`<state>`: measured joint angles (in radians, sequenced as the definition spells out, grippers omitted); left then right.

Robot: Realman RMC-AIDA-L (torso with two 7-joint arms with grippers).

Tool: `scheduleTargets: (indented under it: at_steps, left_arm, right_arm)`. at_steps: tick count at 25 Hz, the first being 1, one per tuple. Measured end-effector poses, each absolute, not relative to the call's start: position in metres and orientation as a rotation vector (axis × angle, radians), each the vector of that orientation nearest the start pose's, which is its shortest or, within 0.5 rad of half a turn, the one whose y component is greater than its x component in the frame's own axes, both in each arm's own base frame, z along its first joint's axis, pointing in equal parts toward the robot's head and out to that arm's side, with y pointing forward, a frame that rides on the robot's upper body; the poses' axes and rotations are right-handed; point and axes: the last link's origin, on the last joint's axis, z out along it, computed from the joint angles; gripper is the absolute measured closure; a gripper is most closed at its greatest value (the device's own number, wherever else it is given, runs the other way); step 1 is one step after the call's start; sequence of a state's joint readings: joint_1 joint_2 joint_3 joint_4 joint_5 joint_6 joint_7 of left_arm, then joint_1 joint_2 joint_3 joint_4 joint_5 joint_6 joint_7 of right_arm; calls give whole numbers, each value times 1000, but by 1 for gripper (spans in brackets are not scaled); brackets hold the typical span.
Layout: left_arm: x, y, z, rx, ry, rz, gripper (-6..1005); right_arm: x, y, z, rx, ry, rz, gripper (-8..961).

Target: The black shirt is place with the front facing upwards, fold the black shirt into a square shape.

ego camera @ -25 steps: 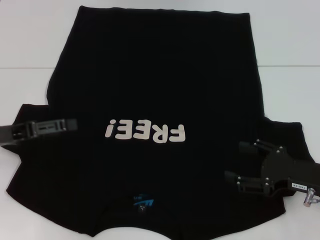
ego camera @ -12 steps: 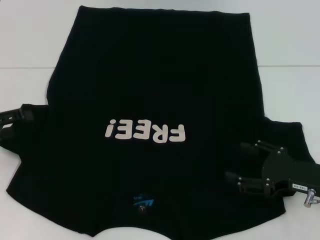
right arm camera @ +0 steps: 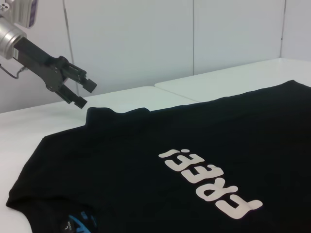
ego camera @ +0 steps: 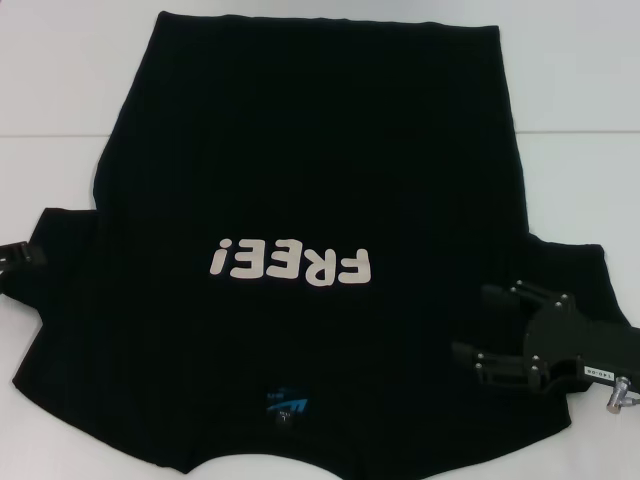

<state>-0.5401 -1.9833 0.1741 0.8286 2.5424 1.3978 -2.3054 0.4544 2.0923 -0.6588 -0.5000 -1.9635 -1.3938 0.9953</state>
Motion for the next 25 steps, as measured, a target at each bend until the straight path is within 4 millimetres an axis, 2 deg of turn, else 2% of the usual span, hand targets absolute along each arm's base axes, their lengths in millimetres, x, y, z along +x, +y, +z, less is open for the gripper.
scheduleTargets:
  at_steps: [6,17,25]
  left_arm:
    - [-380,337,105,-1706,-1774,-488,67]
    - [-391,337,105,-1633,-1757,-469,67]
    - [-392,339,99,-1629,-1763,-472,66]
  right_arm:
    - [304,309,-29,-2609,439,583,18]
    - [304,309,-29,-2609,440,583,19]
    - [304,309,-29,-2609,439,583,19]
